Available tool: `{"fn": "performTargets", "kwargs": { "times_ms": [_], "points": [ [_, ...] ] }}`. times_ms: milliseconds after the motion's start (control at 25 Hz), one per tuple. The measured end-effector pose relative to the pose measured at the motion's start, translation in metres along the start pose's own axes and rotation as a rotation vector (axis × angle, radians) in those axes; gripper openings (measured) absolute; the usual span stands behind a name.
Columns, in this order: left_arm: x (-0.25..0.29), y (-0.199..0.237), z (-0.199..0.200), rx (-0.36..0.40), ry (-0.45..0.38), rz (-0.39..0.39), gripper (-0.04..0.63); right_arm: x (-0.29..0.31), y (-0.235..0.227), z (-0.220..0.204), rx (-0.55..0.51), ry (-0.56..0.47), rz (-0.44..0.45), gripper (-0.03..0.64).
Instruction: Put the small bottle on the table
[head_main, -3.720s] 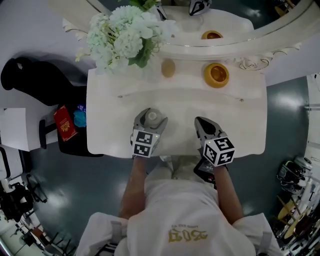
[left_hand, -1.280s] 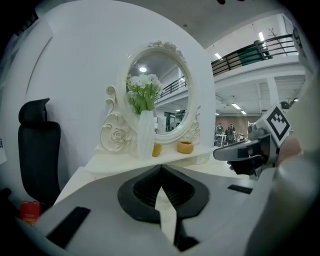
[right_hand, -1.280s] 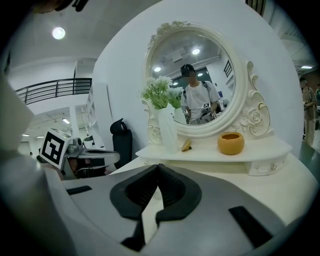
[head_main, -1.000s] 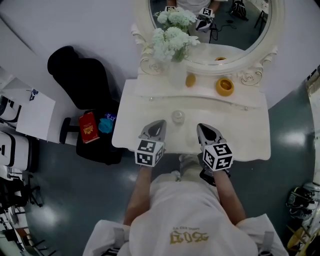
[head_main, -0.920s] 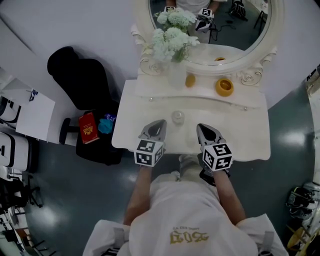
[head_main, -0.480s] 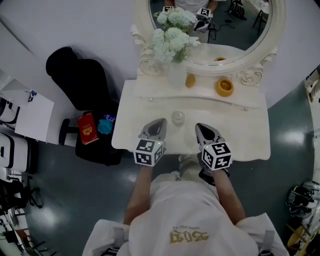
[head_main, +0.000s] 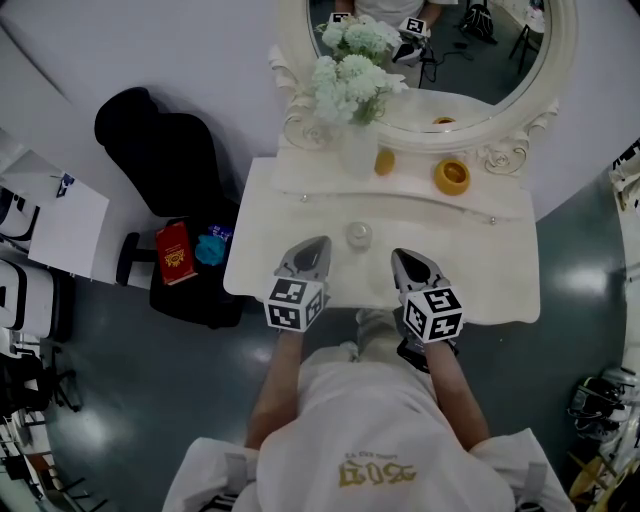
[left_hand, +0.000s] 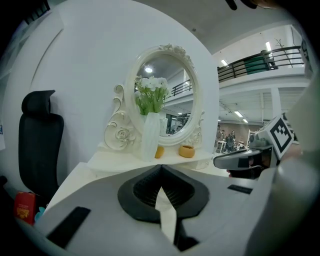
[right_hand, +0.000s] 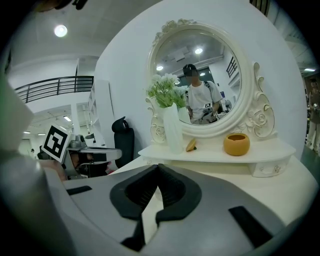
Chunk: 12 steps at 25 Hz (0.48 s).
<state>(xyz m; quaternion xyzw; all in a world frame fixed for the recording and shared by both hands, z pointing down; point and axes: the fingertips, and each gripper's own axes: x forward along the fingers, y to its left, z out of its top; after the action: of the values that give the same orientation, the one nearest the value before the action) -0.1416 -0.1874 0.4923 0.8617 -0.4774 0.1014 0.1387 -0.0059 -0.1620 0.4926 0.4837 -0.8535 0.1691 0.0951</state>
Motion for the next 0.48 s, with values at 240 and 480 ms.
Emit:
{"fn": "performTargets", "kwargs": {
  "times_ms": [240,480],
  "points": [
    [-0.0004,-0.0012,-0.0033,-0.025,0.007,-0.011,0.017,0.0012,0.0053,-0.0029,0.001,0.005,0.012,0.012],
    [-0.0028,0.0016,-0.0059,-0.03,0.012,-0.009,0.017,0.001,0.005,-0.0017,0.002,0.006,0.006,0.012]
  ]
}}
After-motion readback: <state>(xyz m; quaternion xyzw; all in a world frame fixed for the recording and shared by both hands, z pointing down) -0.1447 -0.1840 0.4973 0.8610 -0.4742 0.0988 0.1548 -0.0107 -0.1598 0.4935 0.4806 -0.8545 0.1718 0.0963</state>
